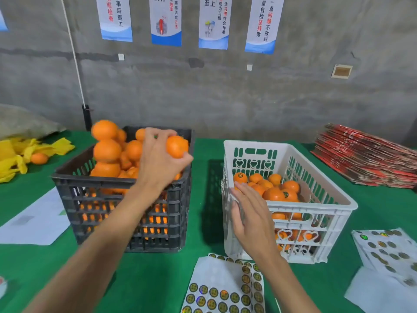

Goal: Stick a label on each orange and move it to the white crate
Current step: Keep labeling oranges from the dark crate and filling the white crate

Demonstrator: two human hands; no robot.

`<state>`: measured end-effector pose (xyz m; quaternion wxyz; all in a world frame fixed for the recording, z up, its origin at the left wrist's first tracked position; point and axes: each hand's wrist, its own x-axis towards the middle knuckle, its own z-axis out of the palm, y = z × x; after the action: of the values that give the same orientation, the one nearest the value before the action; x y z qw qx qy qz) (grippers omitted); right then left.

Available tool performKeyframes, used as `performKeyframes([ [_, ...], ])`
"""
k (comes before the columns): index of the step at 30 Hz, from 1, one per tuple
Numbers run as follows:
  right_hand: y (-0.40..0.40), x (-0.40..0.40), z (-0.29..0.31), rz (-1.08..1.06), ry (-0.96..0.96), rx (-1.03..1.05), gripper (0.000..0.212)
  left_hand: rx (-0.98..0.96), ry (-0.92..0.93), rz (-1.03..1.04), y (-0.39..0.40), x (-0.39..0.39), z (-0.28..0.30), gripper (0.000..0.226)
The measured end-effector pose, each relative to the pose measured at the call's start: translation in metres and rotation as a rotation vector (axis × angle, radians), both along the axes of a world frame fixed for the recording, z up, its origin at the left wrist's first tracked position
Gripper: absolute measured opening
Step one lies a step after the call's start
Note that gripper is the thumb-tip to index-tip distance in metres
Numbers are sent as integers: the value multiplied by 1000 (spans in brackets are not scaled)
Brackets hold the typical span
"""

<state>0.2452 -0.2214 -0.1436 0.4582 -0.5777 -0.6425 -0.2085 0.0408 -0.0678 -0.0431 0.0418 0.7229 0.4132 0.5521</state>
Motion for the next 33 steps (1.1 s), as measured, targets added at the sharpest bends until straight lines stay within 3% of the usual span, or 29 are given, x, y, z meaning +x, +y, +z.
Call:
performKeyframes([
  [2, -2, -3, -7, 21, -21, 25, 30, 119, -28, -134, -38, 15, -13, 59],
  [6, -17, -4, -38, 68, -44, 23, 23, 119, 43, -342, -88, 28, -77, 58],
  [9, -35, 1, -73, 85, -59, -97, 20, -76, 43, -425, -109, 30, -137, 56],
  [12, -49, 6, -108, 60, -39, -344, 21, -331, 26, -460, -118, 26, -189, 56],
  [16, -54, 14, -132, 45, 134, -603, 34, -593, -24, -416, -126, 25, -232, 53],
  [20, -50, 19, -142, 50, 159, -747, 51, -846, -224, -356, -135, 30, -252, 38],
  [24, -49, 26, -142, 42, 366, -735, 44, -862, -224, -347, -136, 29, -254, 33],
  [28, -67, 41, -147, 4, 345, -721, 54, -853, -217, -341, -139, 29, -257, 33],
  [33, -76, 54, -146, 113, 280, -809, 69, -827, -212, -332, -138, 30, -259, 32],
])
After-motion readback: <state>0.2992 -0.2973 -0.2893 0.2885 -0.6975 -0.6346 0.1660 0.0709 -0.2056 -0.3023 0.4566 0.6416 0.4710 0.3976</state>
